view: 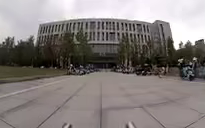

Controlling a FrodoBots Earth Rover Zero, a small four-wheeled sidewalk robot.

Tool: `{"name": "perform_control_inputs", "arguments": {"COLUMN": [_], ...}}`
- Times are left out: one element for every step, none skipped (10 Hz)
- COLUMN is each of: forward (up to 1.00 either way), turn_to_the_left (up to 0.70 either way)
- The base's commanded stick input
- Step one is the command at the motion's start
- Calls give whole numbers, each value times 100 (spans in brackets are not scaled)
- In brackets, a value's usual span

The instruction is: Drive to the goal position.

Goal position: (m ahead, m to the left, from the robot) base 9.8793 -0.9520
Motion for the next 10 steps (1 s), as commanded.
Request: {"name": "perform_control_inputs", "arguments": {"forward": [70, 70, 70, 70, 70, 70, 70, 70, 70, 70], "turn_to_the_left": [0, 0, -6, -12, -13, -13, -13, -13, -13, -13]}}
